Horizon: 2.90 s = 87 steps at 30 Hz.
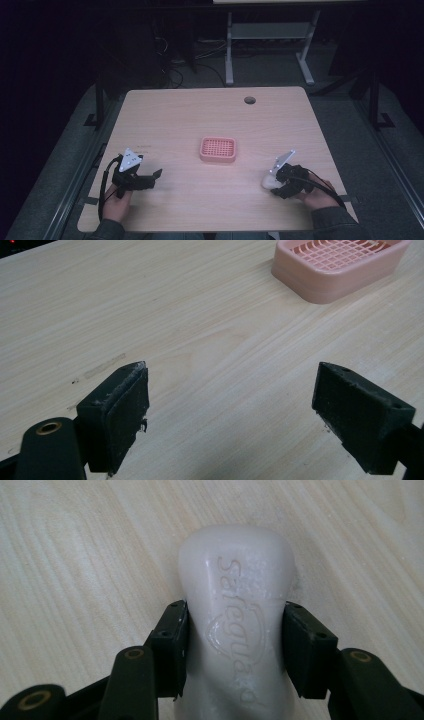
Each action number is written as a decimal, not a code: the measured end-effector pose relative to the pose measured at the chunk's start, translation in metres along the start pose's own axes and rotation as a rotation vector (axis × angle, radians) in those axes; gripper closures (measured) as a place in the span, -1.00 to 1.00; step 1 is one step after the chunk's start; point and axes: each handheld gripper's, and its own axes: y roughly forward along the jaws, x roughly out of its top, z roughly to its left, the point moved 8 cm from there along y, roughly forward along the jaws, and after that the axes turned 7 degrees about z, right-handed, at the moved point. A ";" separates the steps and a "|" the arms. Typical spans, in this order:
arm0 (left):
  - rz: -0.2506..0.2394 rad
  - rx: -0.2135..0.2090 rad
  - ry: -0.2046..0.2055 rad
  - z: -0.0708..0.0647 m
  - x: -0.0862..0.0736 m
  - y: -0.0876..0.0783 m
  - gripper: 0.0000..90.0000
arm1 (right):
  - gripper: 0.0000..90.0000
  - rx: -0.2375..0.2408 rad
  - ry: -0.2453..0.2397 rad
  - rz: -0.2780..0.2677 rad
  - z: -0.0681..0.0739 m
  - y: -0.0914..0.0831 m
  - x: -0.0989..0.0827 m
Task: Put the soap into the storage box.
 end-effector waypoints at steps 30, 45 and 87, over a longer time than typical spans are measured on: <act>-0.009 0.003 -0.010 0.001 0.000 -0.001 -0.67 | 0.08 -0.047 -0.097 -0.076 0.002 -0.038 0.053; -0.009 0.001 -0.009 0.001 0.000 -0.001 -0.67 | 0.08 -0.040 -0.146 -0.078 -0.003 -0.041 0.086; -0.011 0.002 -0.010 0.001 0.001 -0.001 -0.67 | 0.08 0.012 -0.225 -0.054 -0.008 -0.030 0.153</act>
